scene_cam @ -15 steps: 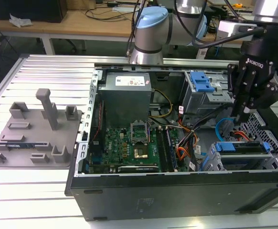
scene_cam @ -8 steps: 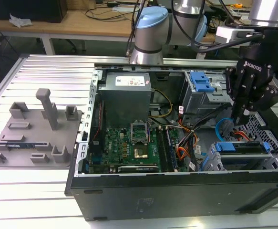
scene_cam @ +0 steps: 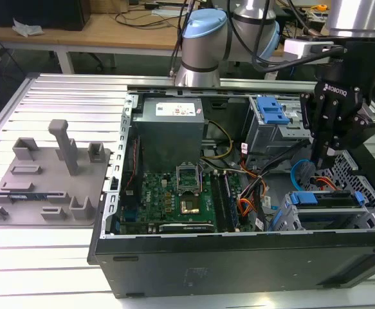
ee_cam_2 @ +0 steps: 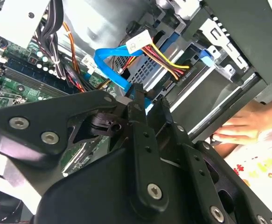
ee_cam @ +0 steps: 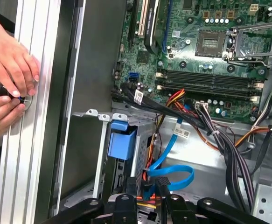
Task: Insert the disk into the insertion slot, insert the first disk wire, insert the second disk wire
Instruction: 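Insert the second disk wire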
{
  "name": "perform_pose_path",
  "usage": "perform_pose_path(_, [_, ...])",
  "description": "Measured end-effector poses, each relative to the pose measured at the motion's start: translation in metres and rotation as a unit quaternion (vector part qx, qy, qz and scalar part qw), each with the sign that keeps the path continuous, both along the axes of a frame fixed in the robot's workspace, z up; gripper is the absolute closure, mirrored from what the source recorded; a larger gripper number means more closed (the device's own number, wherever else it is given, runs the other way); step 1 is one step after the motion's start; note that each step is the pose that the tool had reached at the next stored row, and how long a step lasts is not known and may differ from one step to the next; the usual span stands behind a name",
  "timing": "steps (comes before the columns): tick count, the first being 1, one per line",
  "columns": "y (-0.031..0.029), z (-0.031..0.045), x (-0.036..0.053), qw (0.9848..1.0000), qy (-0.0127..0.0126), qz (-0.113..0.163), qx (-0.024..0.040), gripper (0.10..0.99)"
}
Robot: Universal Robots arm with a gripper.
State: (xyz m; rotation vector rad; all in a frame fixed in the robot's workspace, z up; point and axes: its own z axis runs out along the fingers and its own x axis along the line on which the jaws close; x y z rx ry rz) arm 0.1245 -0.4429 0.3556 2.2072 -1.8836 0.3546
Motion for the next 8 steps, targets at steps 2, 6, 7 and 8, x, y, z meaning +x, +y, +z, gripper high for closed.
perform_pose_path(2, [0.0019, -0.0002, -0.0002, 1.0000, -0.0016, 0.001, -0.0050, 0.784])
perform_pose_path(6, [0.0070, -0.0008, -0.0007, 0.9997, -0.0047, 0.008, -0.0244, 0.784])
perform_pose_path(7, [0.0073, -0.0008, -0.0008, 0.9996, -0.0048, 0.009, -0.0261, 0.784])
perform_pose_path(8, [0.0073, -0.0008, -0.0008, 0.9996, -0.0048, 0.008, -0.0261, 0.784])
